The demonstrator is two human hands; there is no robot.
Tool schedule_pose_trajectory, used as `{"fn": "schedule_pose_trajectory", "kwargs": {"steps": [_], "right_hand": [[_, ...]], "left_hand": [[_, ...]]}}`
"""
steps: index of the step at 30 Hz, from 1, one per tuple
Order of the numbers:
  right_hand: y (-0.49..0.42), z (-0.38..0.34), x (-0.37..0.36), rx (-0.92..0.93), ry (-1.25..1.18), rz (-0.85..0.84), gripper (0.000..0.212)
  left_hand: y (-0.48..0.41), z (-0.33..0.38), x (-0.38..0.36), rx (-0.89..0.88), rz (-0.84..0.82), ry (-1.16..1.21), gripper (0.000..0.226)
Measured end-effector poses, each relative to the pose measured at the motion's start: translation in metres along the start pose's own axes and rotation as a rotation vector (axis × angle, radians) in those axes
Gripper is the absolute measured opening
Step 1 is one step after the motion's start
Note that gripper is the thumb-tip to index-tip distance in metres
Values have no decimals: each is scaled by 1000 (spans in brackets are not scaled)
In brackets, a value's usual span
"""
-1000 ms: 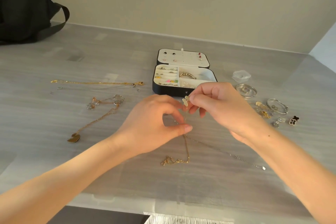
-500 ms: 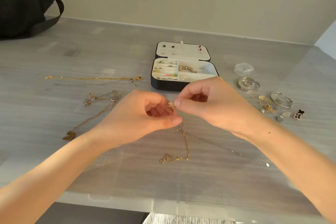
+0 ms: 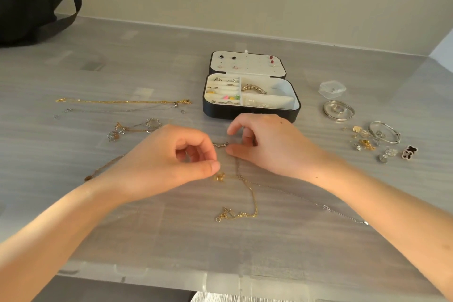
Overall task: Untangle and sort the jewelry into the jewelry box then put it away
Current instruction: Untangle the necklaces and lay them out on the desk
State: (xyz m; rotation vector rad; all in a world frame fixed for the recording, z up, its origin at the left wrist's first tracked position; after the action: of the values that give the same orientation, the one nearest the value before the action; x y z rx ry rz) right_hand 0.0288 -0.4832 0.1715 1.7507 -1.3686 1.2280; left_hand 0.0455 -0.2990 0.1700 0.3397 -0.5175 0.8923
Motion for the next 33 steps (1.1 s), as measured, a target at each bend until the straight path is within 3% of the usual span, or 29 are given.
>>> {"fn": "schedule_pose_trajectory", "kwargs": {"steps": [3,9,12,19,30,33], "right_hand": [[-5,-2,-1,2,-29,-8,9],[-3,-3,-3,-2,36,3,12],[2,-1,0,-32,38,59,11],[20,16,16,-144,-115,238,17],[34,21,20,-138,-32,239,3],[51,10,22,-104,-55,162,18]], "left_hand": [[0,-3,1,-26,-11,-45,28],[-4,0,-7,-85,123,-313,25],[-8,7,-14,-154,91,-497,31],[-16,13,-17,-183,-14,-492,5],[-26,18,-23,-292,-23,-632,8],[-28,15,-25,-332,40,-625,10]]}}
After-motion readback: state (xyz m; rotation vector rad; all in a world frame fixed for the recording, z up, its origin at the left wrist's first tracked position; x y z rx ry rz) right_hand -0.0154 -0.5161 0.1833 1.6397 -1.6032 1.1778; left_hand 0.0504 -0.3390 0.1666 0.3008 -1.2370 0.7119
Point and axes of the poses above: each hand's wrist, its own y-axis away from the middle knuckle, its own x-axis out of the back of the hand, z = x × y, the point moved 1 cm from there along -y, towards the middle knuckle, and after that the axes turned 8 degrees about x, right-handed, at the moved point
